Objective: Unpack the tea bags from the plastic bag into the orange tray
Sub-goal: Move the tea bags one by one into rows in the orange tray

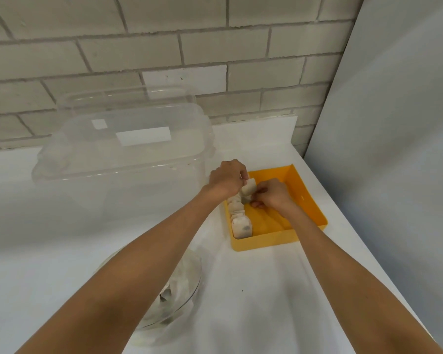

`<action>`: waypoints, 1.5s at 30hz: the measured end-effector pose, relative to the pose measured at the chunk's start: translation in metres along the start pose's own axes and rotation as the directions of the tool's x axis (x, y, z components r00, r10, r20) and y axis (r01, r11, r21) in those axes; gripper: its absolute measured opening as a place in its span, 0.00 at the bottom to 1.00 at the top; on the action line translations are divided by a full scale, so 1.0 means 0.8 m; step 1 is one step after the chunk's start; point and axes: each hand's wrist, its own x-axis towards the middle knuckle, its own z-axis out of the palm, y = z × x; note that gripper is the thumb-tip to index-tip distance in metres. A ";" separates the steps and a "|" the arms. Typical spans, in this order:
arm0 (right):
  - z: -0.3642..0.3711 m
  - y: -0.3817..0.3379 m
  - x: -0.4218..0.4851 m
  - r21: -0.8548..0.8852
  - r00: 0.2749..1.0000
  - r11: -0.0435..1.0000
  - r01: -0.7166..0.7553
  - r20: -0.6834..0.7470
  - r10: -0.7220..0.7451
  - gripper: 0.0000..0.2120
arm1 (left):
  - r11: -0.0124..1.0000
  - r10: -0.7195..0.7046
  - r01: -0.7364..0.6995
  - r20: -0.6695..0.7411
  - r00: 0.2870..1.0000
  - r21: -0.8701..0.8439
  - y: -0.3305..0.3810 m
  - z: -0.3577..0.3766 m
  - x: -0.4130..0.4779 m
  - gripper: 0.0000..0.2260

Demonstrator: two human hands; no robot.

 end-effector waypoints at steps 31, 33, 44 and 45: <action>-0.008 -0.012 -0.017 -0.140 0.999 0.990 -0.016 0.025 0.020 0.13 | 0.997 0.052 -0.058 -0.105 0.993 -0.056 0.000 -0.009 -0.033 0.09; -0.014 -0.014 -0.021 -0.208 1.000 0.978 0.007 0.015 -0.004 0.14 | 0.992 0.097 -0.103 -0.088 0.991 -0.069 0.001 -0.016 -0.045 0.09; -0.007 -0.103 -0.091 -0.175 0.943 0.927 0.332 0.069 -0.325 0.08 | 0.973 0.144 -0.156 -0.083 0.986 -0.170 -0.045 -0.071 -0.146 0.05; 0.001 -0.113 -0.102 -0.156 0.931 0.918 0.364 0.106 -0.350 0.08 | 0.975 0.125 -0.137 -0.081 0.989 -0.176 -0.054 -0.076 -0.158 0.05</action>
